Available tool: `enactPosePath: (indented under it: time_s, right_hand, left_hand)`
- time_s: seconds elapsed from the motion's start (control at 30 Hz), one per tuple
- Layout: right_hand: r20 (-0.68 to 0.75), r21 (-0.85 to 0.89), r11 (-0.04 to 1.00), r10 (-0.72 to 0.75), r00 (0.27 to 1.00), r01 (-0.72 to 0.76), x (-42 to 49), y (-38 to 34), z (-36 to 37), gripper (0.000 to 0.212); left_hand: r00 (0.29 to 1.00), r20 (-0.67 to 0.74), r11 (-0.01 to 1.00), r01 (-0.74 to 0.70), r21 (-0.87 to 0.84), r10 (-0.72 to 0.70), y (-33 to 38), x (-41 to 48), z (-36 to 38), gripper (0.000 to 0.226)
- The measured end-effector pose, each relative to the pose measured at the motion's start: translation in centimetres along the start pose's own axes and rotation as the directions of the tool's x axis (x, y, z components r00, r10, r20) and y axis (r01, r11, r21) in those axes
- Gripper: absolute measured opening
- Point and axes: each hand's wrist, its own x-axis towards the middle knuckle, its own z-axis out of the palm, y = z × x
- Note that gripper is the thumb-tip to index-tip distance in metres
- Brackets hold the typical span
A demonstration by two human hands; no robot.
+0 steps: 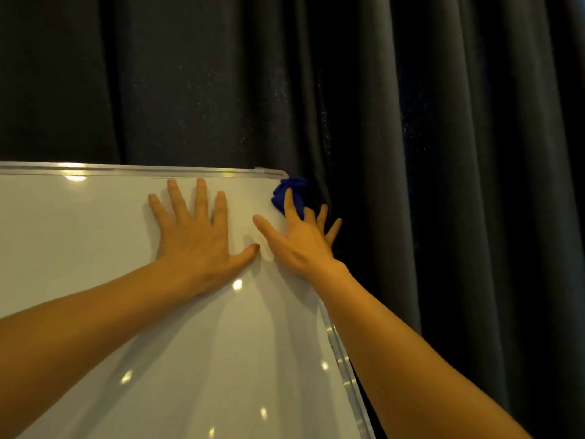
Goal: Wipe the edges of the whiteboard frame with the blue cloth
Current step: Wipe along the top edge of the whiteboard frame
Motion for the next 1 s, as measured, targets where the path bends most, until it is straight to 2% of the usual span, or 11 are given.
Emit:
enactPosePath:
  time_s: [0.1, 0.17, 0.3, 0.33, 0.43, 0.5, 0.6, 0.77, 0.87, 1.0]
  right_hand:
    - [-0.042, 0.009, 1.0, -0.011, 0.999, 0.011, -3.0, 0.4, 0.2, 0.104]
    - [-0.067, 0.023, 1.0, -0.012, 0.998, 0.014, -4.8, 0.1, 0.4, 0.103]
    - [-0.207, -0.07, 0.996, -0.062, 0.976, 0.048, -5.9, -1.1, -0.9, 0.092]
    - [-0.188, -0.02, 0.999, -0.045, 0.981, 0.042, -5.5, -1.2, -1.3, 0.088]
    - [-0.01, 0.158, 0.986, 0.056, 0.998, -0.054, -4.1, -1.4, -2.0, 0.086]
    - [0.011, 0.213, 0.969, 0.127, 0.992, -0.126, -4.0, -1.5, -1.5, 0.091]
    - [-0.055, 0.132, 0.976, 0.181, 0.982, -0.173, -7.1, -1.3, 0.8, 0.098]
    - [-0.167, 0.033, 0.982, 0.191, 0.967, -0.188, -16.7, 0.8, 4.9, 0.089]
    - [-0.133, 0.022, 0.971, 0.239, 0.962, -0.239, -21.7, 0.9, 6.6, 0.086]
    - [-0.106, -0.021, 0.95, 0.308, 0.946, -0.311, -27.5, 1.1, 7.5, 0.086]
  left_hand:
    - [0.992, -0.011, 0.992, -0.129, -0.008, 0.128, 1.1, -0.5, -0.4, 0.121]
    - [0.987, 0.0, 0.987, -0.158, -0.01, 0.158, 1.7, -0.5, -0.5, 0.119]
    - [0.974, -0.019, 0.973, -0.226, -0.042, 0.225, 2.1, -0.5, -0.8, 0.12]
    - [0.971, -0.022, 0.969, -0.239, -0.057, 0.238, 2.2, -0.6, -0.9, 0.121]
    - [0.967, -0.031, 0.961, -0.255, -0.104, 0.253, 2.6, -0.9, -1.1, 0.119]
    - [0.966, -0.025, 0.962, -0.259, -0.089, 0.258, 2.7, -1.0, -1.1, 0.122]
    - [0.956, -0.039, 0.954, -0.293, -0.066, 0.291, 1.9, -1.4, -0.5, 0.122]
    - [0.946, -0.037, 0.944, -0.324, -0.058, 0.322, 1.4, -3.4, 0.5, 0.117]
    - [0.93, -0.011, 0.928, -0.368, -0.056, 0.368, 1.8, -4.7, 0.9, 0.117]
    - [0.846, -0.043, 0.844, -0.534, -0.052, 0.532, 3.9, -6.4, 2.7, 0.105]
